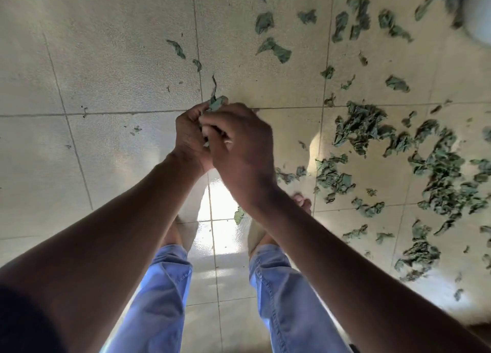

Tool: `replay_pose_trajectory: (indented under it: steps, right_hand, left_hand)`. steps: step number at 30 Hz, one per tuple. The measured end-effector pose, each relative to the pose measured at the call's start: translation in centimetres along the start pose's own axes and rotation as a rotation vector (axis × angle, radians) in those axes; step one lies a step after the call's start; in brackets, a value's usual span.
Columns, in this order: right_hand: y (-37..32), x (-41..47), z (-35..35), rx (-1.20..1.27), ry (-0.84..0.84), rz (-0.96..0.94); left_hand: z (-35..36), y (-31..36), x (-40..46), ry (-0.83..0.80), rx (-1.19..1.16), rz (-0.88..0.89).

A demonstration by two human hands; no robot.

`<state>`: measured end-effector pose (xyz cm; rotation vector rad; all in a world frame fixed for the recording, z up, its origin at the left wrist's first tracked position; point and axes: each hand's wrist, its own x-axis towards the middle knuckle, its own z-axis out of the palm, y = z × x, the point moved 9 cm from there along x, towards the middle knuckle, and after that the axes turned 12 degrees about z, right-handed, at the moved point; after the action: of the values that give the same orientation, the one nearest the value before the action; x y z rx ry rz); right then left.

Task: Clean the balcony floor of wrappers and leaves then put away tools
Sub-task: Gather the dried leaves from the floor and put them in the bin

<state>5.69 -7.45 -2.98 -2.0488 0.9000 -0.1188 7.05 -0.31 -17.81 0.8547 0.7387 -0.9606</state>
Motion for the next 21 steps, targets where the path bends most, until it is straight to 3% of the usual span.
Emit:
replay_pose_trajectory:
  steps: [10,13,18,21]
  right_hand:
    - [0.3,0.9,4.4,-0.365,-0.047,-0.114]
    - [-0.5,0.8,4.1,-0.405,-0.019,-0.149]
    - [-3.1,3.4,2.5,-0.245,0.119,-0.208]
    - [-2.3,7.6,2.8,-0.117,0.165,-0.133]
  left_hand:
    - [-1.7,0.6,-0.1,0.083,-0.018,0.071]
    - [0.8,1.5,0.3,-0.107,-0.125,0.036]
    - [-0.3,3.0,0.0,-0.079,-0.230,0.022]
    - [-2.4,4.2,0.8,-0.012,-0.288,-0.006]
